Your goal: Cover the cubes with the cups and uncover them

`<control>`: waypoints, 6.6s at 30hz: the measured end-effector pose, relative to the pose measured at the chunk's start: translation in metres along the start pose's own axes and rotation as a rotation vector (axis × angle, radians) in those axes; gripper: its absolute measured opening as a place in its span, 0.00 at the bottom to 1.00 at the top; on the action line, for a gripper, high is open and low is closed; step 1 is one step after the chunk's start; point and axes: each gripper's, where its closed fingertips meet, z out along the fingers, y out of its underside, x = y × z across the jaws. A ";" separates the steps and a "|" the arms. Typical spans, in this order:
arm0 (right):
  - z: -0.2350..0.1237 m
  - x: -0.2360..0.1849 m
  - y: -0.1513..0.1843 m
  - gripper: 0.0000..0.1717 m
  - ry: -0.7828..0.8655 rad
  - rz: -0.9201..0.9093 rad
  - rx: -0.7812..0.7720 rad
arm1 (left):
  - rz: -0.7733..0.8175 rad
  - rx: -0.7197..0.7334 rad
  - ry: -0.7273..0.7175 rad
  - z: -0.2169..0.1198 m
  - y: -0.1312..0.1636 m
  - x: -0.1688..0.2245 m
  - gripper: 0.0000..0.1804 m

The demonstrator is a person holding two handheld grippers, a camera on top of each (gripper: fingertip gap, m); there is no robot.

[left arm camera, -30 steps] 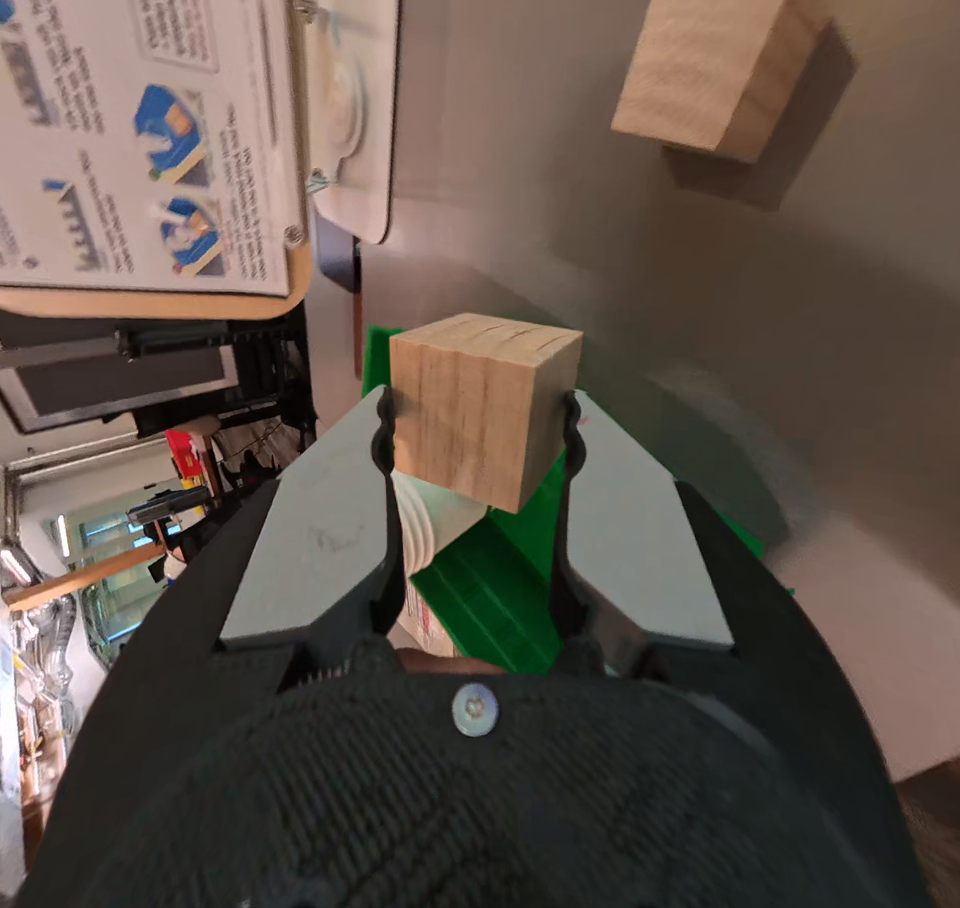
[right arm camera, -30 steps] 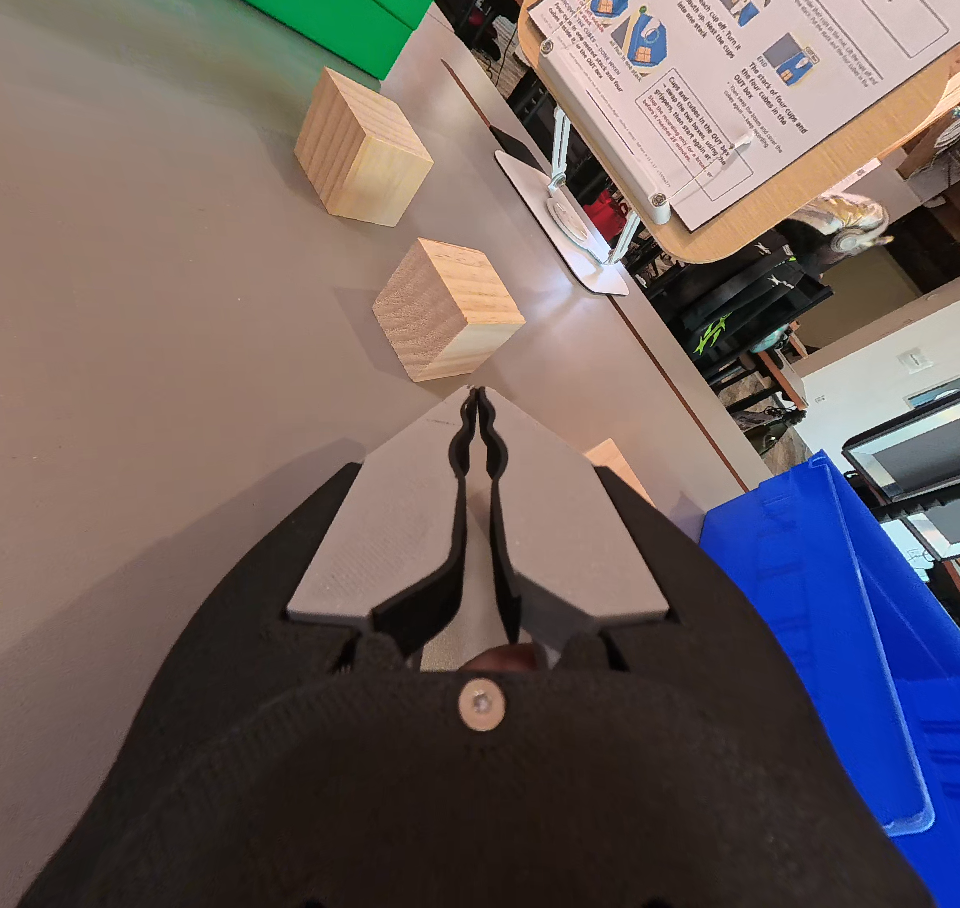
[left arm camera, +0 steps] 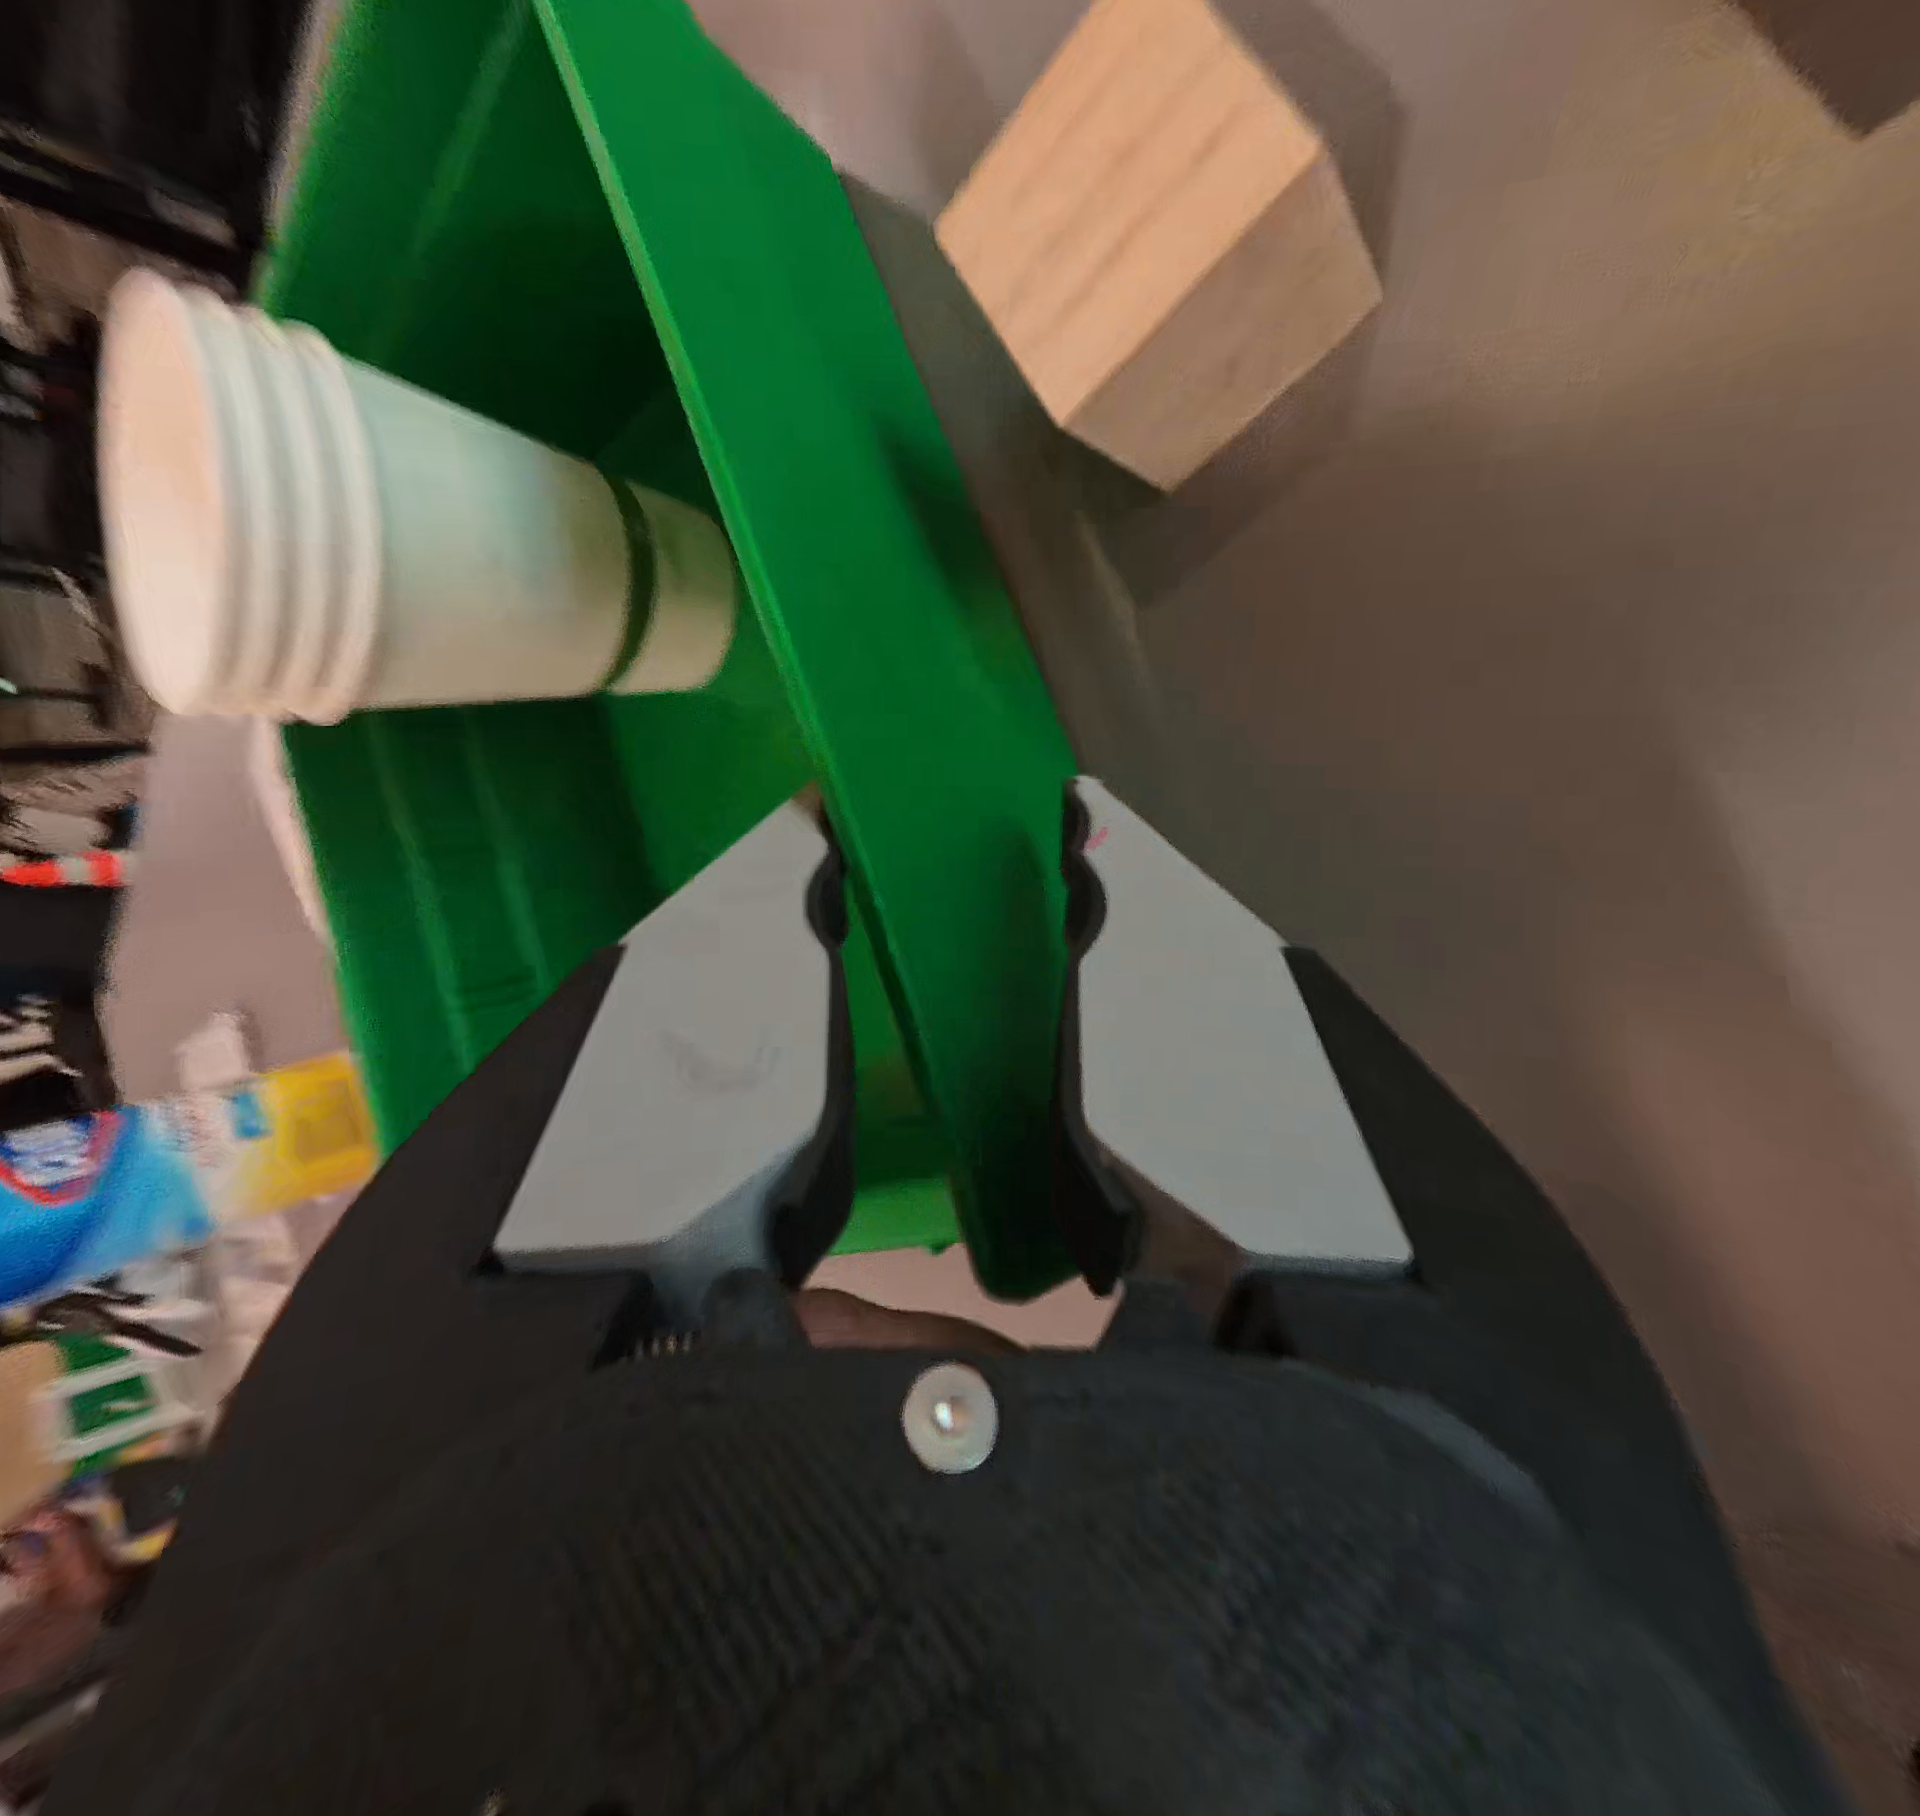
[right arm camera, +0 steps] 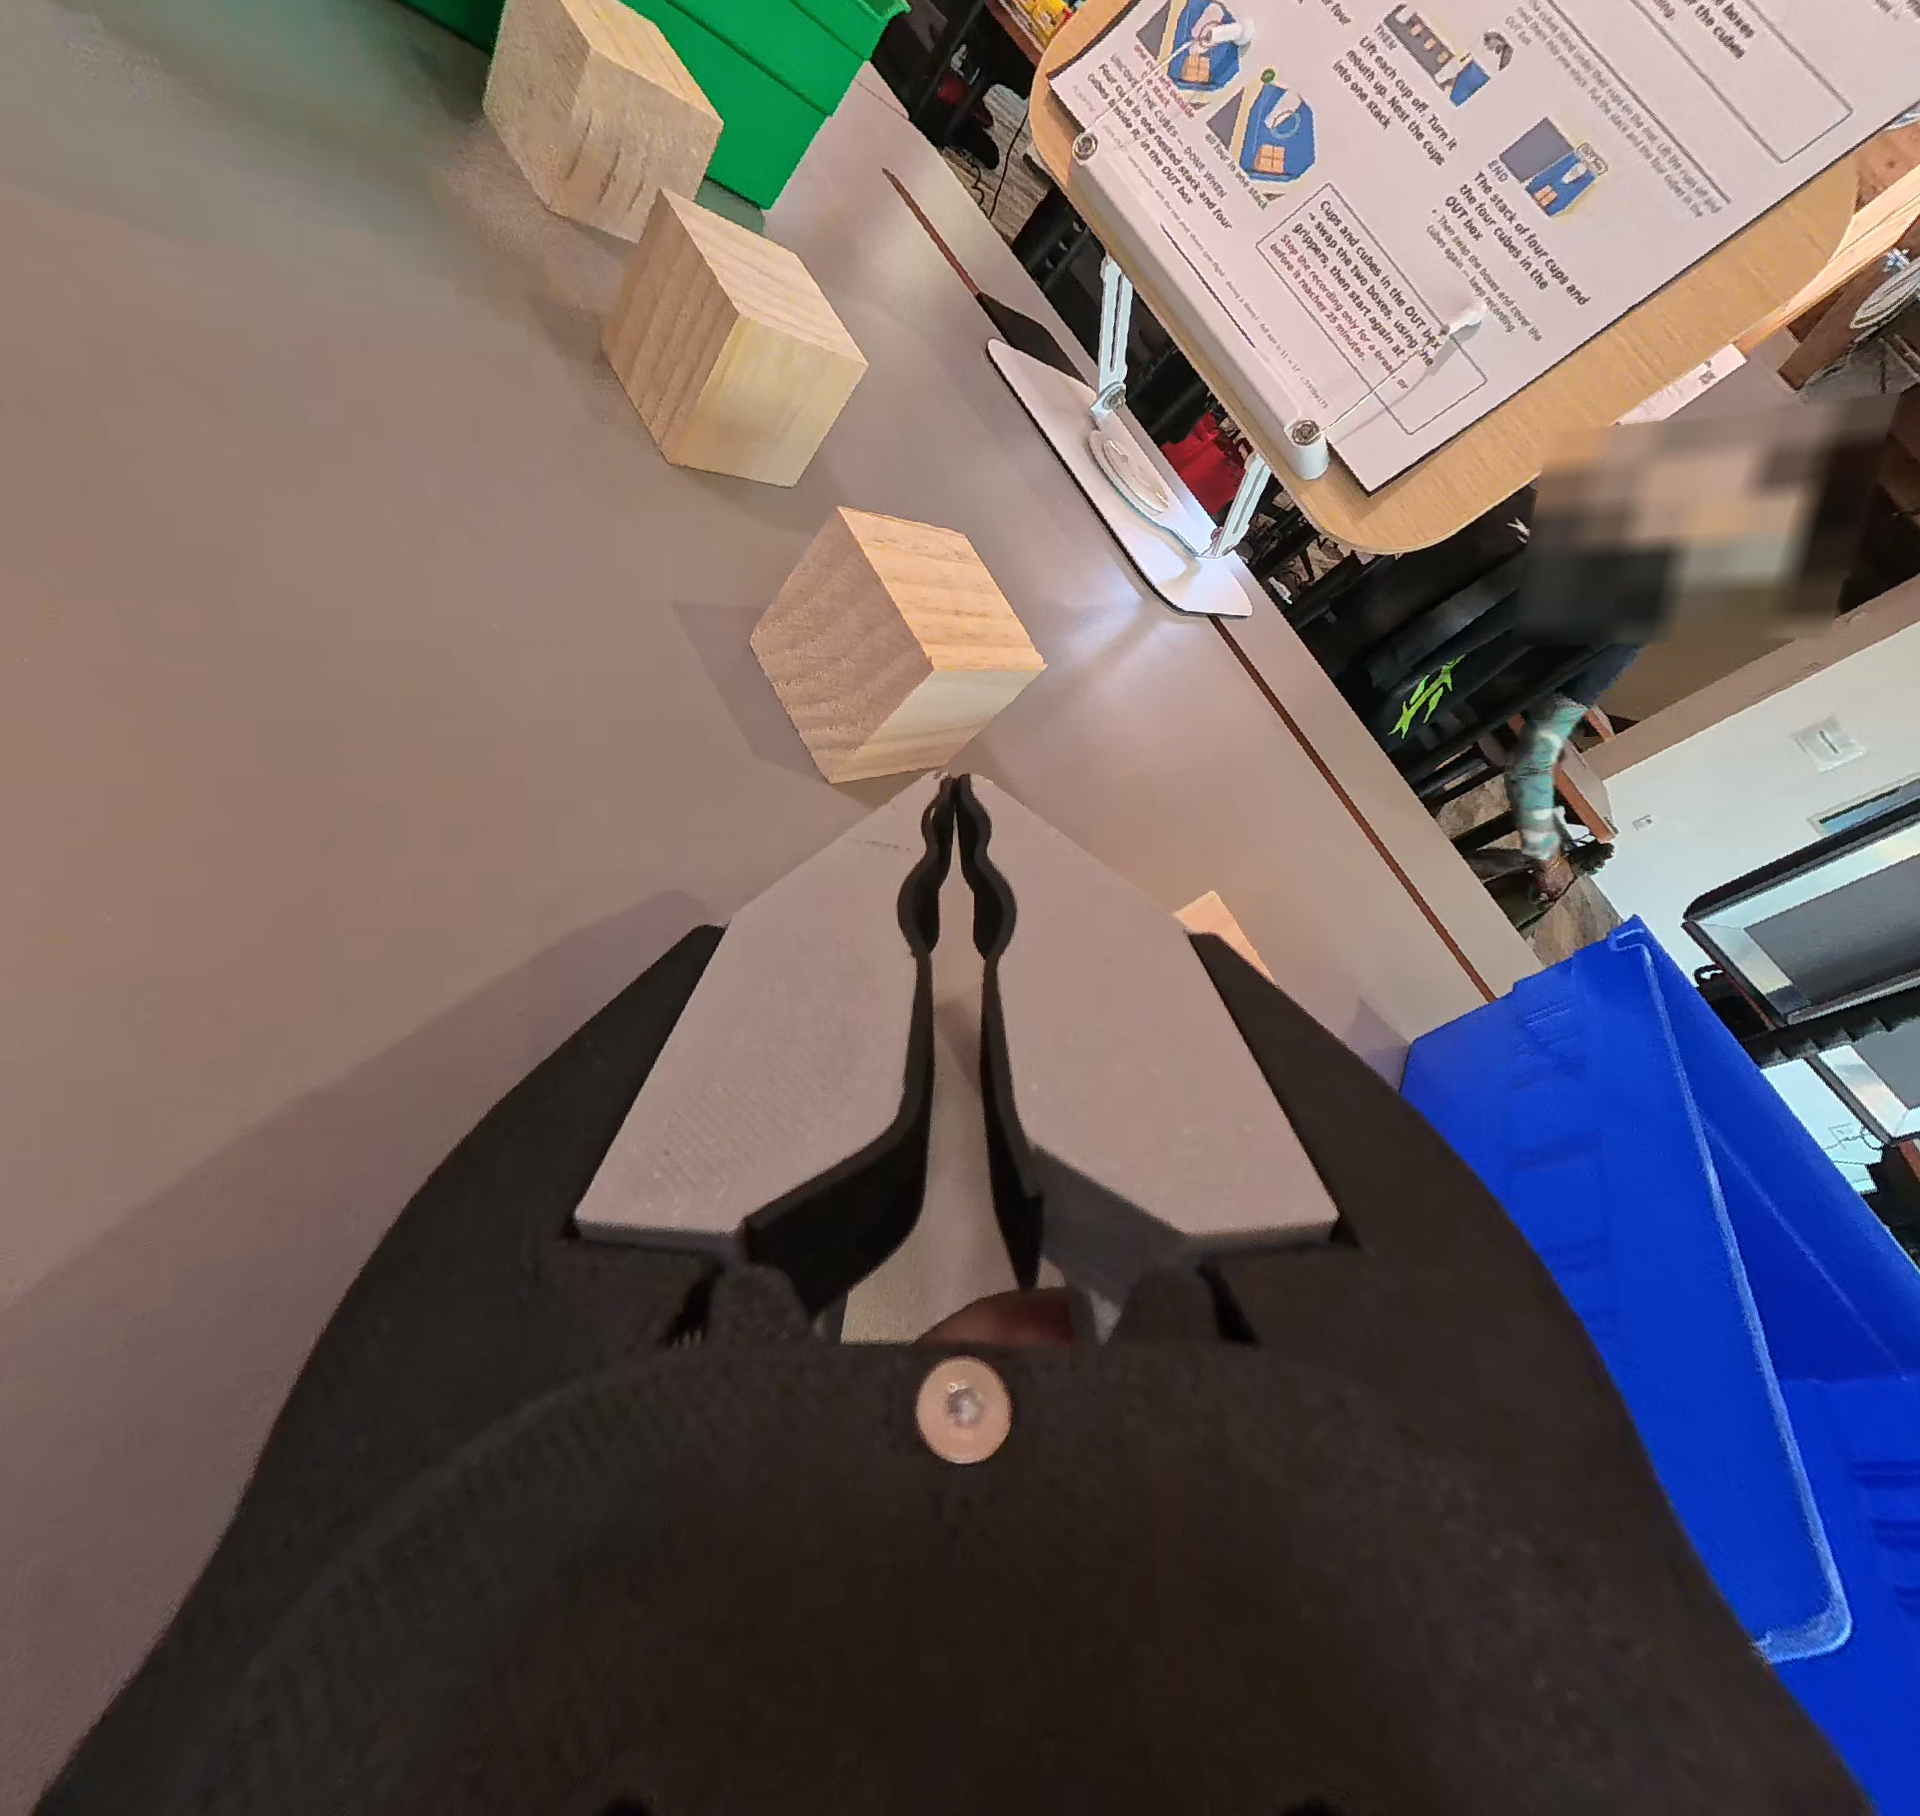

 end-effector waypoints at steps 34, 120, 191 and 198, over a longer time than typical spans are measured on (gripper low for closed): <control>0.002 -0.003 0.004 0.00 -0.006 -0.024 -0.023 | -0.231 0.165 -0.117 -0.011 -0.016 -0.159 0.15; 0.034 0.075 -0.113 0.51 -0.539 1.014 0.607 | -0.276 1.185 0.340 -0.109 -0.218 0.155 0.01; 0.086 -0.026 -0.120 0.42 -0.276 0.439 0.206 | -0.529 0.466 -0.053 -0.039 -0.055 -0.136 0.15; 0.090 -0.029 -0.114 0.40 -0.263 0.406 0.179 | -0.480 0.170 -0.017 0.031 -0.023 -0.142 0.12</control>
